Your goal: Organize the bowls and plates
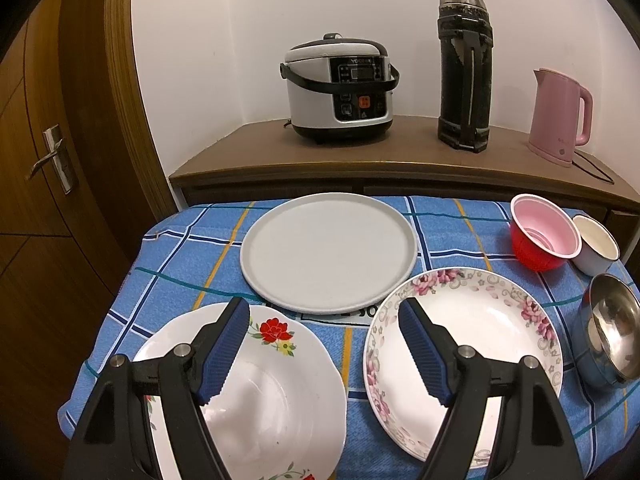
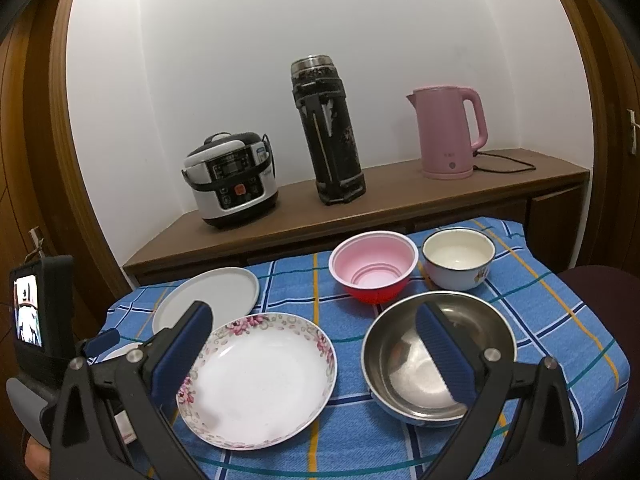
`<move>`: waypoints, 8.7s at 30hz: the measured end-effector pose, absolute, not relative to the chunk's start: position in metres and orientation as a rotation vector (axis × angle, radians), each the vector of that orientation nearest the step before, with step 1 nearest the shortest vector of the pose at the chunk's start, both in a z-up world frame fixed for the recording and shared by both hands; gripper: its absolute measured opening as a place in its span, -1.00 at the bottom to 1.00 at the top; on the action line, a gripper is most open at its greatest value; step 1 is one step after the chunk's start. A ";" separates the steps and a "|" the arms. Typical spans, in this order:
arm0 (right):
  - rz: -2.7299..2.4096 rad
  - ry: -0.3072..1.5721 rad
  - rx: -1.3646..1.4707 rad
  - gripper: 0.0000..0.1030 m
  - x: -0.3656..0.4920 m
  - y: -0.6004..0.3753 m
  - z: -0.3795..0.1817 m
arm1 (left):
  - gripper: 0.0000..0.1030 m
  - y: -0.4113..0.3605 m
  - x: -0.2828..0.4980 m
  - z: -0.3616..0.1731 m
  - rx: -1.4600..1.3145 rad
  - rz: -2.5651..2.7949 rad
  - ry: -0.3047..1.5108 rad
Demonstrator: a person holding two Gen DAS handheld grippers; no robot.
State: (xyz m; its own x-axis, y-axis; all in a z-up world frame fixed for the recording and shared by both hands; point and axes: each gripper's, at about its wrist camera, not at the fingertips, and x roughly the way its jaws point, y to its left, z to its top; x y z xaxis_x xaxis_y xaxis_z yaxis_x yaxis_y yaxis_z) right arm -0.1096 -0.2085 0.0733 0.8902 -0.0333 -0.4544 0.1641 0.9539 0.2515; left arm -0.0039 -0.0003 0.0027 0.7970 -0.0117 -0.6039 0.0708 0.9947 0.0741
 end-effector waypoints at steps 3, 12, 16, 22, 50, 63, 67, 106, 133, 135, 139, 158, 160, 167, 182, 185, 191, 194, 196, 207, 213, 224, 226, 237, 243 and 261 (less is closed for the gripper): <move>-0.102 0.462 0.289 1.00 -0.110 -0.209 0.074 | 0.53 0.000 -0.004 0.003 0.095 -0.044 0.648; -0.101 0.462 0.288 1.00 -0.110 -0.207 0.073 | 0.53 -0.001 -0.004 0.003 0.096 -0.043 0.647; -0.101 0.462 0.288 1.00 -0.109 -0.207 0.073 | 0.53 -0.001 -0.004 0.003 0.096 -0.043 0.646; -0.097 0.461 0.288 1.00 -0.109 -0.206 0.073 | 0.53 -0.003 -0.004 0.005 0.101 -0.043 0.645; 0.065 0.640 0.258 0.04 -0.103 -0.209 0.027 | 0.53 -0.012 0.007 -0.009 0.074 -0.239 0.718; 0.128 0.724 0.265 -0.07 -0.092 -0.201 0.009 | 0.02 -0.020 0.022 -0.021 0.065 -0.323 0.779; 0.149 0.730 0.248 -0.12 -0.088 -0.195 0.008 | -0.24 -0.019 0.027 -0.021 0.065 -0.334 0.787; 0.600 0.901 0.257 -0.20 -0.026 -0.060 -0.011 | -0.50 0.209 -0.003 -0.031 -0.247 -0.104 0.841; 0.574 0.926 0.164 -0.16 -0.006 -0.050 -0.010 | -0.50 0.198 0.001 -0.057 -0.317 -0.234 0.944; 0.572 0.930 0.138 -0.16 -0.002 -0.046 -0.010 | -0.49 0.197 0.001 -0.057 -0.313 -0.230 0.944; 0.596 0.926 0.121 -0.15 0.011 -0.042 -0.011 | -0.50 0.201 0.000 -0.058 -0.335 -0.233 0.940; 0.727 1.052 0.083 -0.43 0.049 -0.037 -0.018 | -0.62 0.203 -0.003 -0.056 -0.351 -0.216 0.920; 0.738 1.051 0.138 -0.52 0.051 -0.045 -0.020 | -0.62 0.198 -0.003 -0.051 -0.316 -0.206 0.903; 0.682 1.027 0.153 -0.54 0.047 -0.049 -0.015 | -0.62 0.195 0.006 -0.032 -0.285 -0.194 0.853; 0.515 0.961 0.296 -0.53 0.082 -0.094 0.017 | -0.62 0.146 0.082 0.009 -0.165 -0.281 0.773; 0.471 0.963 0.338 -0.53 0.096 -0.105 0.018 | -0.61 0.134 0.104 0.013 -0.146 -0.311 0.771; 0.360 0.968 0.392 -0.53 0.123 -0.123 0.006 | -0.58 0.109 0.150 0.002 -0.104 -0.339 0.806; 0.322 0.988 0.428 -0.53 0.135 -0.128 -0.006 | -0.53 0.103 0.168 -0.006 -0.090 -0.337 0.828; 0.299 0.993 0.430 -0.53 0.143 -0.130 -0.010 | -0.51 0.102 0.176 -0.012 -0.094 -0.336 0.842; 0.251 1.003 0.399 -0.54 0.158 -0.130 -0.023 | -0.43 0.098 0.200 -0.039 -0.110 -0.299 0.891; 0.251 0.985 0.396 -0.50 0.157 -0.128 -0.023 | -0.36 0.099 0.208 -0.050 -0.132 -0.287 0.892; 0.198 0.781 0.363 0.15 0.105 -0.143 0.040 | -0.33 0.099 0.165 -0.013 0.022 -0.139 0.707; 0.188 0.740 0.380 0.17 0.088 -0.151 0.051 | -0.33 0.100 0.152 -0.010 0.004 -0.140 0.706; 0.145 0.622 0.393 0.21 0.003 -0.183 0.070 | -0.33 0.082 0.081 -0.002 -0.068 -0.206 0.725; 0.152 0.608 0.382 0.21 -0.020 -0.188 0.067 | -0.33 0.071 0.055 -0.007 -0.070 -0.223 0.743; 0.124 0.644 0.411 0.32 -0.092 -0.204 0.040 | -0.33 0.051 0.021 -0.019 -0.097 -0.298 0.799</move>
State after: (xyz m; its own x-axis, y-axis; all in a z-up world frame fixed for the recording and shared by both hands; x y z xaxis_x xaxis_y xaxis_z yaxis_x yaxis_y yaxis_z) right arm -0.0924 -0.2037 0.0400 0.7955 0.2380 -0.5573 0.0137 0.9123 0.4093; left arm 0.0205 0.0513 -0.0188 0.6585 -0.2989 -0.6907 0.2263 0.9539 -0.1970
